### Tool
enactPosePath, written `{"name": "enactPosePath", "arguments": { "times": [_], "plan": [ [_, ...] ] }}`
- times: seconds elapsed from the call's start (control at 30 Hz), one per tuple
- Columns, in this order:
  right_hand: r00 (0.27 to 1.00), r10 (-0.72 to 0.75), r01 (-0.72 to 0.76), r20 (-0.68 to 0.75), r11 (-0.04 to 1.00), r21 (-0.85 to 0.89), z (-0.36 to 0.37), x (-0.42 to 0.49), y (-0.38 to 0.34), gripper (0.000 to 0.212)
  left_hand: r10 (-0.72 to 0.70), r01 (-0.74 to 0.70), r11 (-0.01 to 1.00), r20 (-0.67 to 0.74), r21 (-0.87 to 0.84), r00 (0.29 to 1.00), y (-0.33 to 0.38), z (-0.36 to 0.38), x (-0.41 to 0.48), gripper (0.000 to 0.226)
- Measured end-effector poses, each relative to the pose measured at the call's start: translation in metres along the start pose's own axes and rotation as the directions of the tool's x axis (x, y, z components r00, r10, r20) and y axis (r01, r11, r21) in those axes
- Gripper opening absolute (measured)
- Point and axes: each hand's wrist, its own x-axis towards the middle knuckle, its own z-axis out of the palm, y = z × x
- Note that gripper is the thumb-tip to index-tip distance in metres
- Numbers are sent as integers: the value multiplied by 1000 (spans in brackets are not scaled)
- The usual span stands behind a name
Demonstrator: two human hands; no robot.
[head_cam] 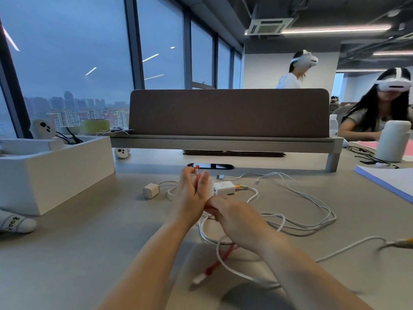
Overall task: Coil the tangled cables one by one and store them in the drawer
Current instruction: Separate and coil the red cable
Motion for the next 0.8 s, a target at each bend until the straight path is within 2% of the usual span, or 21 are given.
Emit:
{"name": "enactPosePath", "arguments": {
  "times": [0.1, 0.17, 0.27, 0.37, 0.47, 0.53, 0.6, 0.73, 0.8],
  "plan": [
    [983, -39, 53, -177, 996, 75, -7, 0, 4, 8, -7, -3, 996, 124, 84, 992, -8, 3, 1, 47],
    [971, -11, 39, -240, 993, 111, -10, 0, 7, 19, 2, -21, 995, 187, 98, 982, -7, 3, -1, 58],
    [966, 38, 4, -257, 987, 161, -12, 1, 15, 24, -18, -12, 994, 272, 108, 962, 0, -1, -3, 58],
    [960, 69, -10, -271, 977, 213, -14, 1, 24, 20, -71, 13, 988, 382, 152, 921, 2, -9, -4, 67],
    [965, 75, -42, -249, 990, 137, -17, -2, 30, 13, -116, 65, 991, 493, 121, 862, 3, -15, -8, 76],
    [965, 101, -82, -240, 993, 89, -17, -3, 32, 14, -135, 100, 990, 541, 95, 830, 5, -17, -8, 72],
    [965, 137, -109, -224, 985, 133, -18, -3, 34, 20, -144, 111, 990, 560, 91, 816, 8, -18, -8, 63],
    [972, 184, -97, -146, 880, 465, -25, -1, 35, 11, -155, 153, 987, 624, 57, 766, 9, -21, -8, 45],
    [976, 177, -81, -129, 839, 538, -30, -3, 37, 7, -153, 211, 977, 650, -11, 744, 9, -22, -9, 39]
  ]
}}
